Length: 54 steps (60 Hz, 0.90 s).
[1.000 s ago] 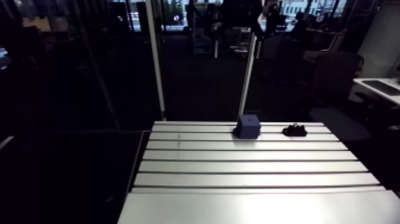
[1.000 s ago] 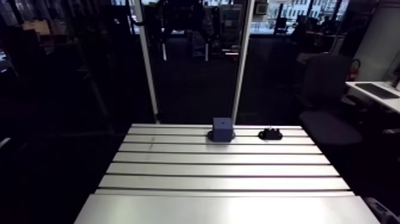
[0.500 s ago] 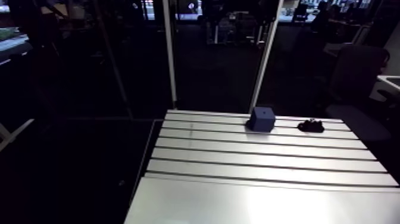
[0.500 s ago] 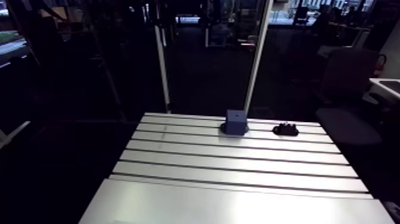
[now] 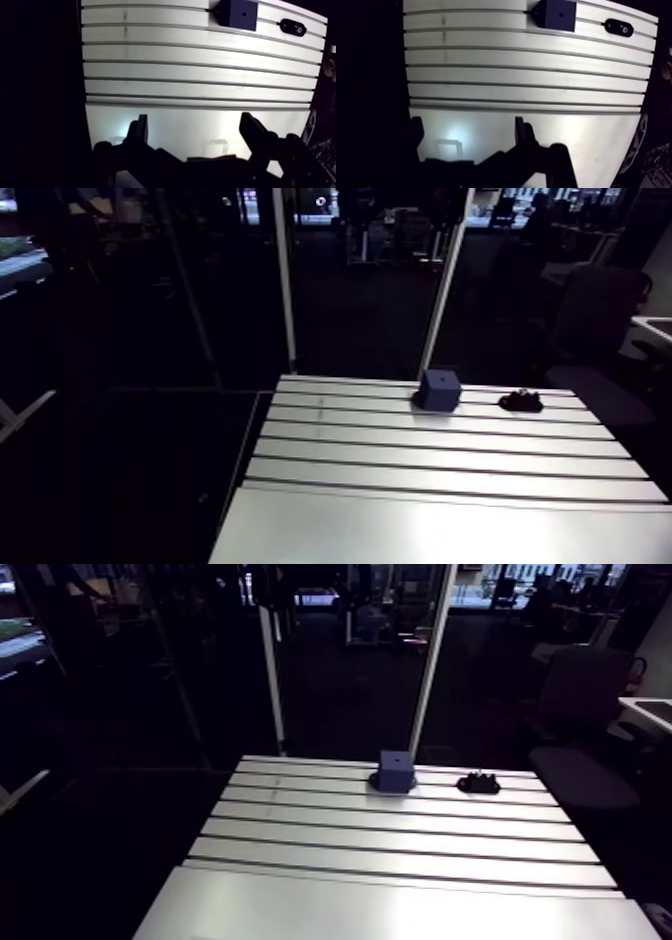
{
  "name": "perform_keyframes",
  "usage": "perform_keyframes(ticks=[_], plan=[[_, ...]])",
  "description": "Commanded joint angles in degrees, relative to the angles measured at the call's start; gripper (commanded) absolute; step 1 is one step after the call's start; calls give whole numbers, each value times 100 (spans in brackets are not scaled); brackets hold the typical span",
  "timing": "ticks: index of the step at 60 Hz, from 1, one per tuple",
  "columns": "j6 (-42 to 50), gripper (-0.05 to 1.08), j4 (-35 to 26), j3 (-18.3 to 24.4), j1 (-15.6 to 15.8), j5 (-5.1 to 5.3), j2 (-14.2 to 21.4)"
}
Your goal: Pick up the M10 bolt and insert it into the hole until fully seated.
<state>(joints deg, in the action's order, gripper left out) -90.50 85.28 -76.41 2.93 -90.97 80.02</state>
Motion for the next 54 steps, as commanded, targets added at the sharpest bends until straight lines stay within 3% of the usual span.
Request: perform_keyframes(ticks=[1, 20, 29, 42, 54], plan=[[-47, 1, 37, -70, -37, -11, 50], [-321, 1, 100, -286, -261, -148, 164], [-715, 1, 343, -462, -761, -154, 287], [-1087, 1, 415, -577, -1172, -135, 308], [-1694, 1, 1051, -761, -1797, -144, 268]])
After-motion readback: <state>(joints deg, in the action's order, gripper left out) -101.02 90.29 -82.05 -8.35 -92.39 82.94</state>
